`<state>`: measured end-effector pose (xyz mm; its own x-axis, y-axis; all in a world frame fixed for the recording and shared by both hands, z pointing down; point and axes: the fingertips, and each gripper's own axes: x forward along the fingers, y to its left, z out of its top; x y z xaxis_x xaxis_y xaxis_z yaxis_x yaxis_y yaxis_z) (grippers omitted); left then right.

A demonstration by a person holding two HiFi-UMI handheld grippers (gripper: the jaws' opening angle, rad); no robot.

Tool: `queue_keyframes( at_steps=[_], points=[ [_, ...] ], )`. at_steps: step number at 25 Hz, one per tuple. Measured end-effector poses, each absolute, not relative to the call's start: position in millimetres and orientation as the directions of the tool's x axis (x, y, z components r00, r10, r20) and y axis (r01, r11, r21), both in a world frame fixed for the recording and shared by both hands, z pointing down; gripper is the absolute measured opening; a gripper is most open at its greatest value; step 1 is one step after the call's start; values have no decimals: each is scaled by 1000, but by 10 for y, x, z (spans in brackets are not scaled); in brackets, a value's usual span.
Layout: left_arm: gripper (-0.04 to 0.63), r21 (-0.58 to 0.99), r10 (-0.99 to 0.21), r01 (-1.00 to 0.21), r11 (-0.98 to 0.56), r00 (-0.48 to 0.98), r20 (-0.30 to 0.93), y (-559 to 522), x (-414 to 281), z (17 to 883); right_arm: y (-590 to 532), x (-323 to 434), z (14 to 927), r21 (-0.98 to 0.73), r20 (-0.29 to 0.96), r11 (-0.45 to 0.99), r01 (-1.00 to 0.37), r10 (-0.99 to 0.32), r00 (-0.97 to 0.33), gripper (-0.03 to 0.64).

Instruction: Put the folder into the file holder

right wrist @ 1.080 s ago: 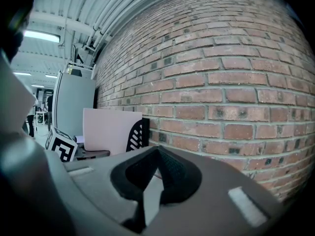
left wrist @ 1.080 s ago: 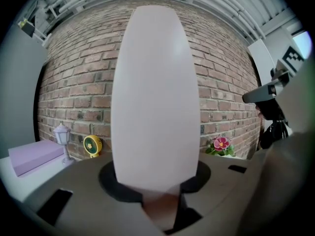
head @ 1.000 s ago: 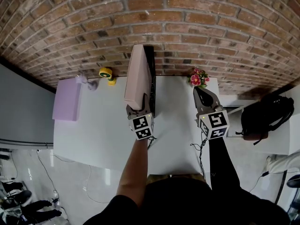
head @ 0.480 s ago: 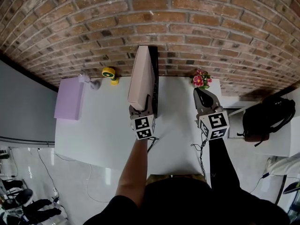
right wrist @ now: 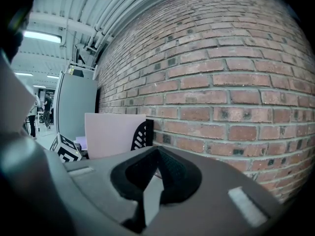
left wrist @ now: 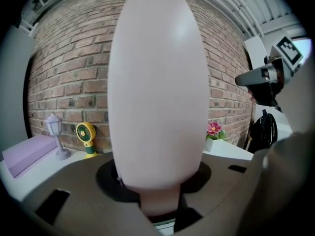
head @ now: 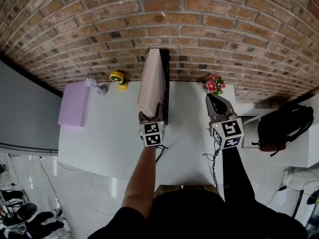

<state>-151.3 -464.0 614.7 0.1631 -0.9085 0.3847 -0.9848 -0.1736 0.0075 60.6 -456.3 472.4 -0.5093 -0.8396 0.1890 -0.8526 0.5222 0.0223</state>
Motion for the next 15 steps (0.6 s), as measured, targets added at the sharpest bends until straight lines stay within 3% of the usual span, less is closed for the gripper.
queue_keyframes(
  at_steps=[15],
  points=[
    [202, 0, -879, -982, -191, 171, 445, -4597, -1522, 6240, -4444, 556, 4573, 40, 168, 527, -849, -841, -514, 2]
  ],
)
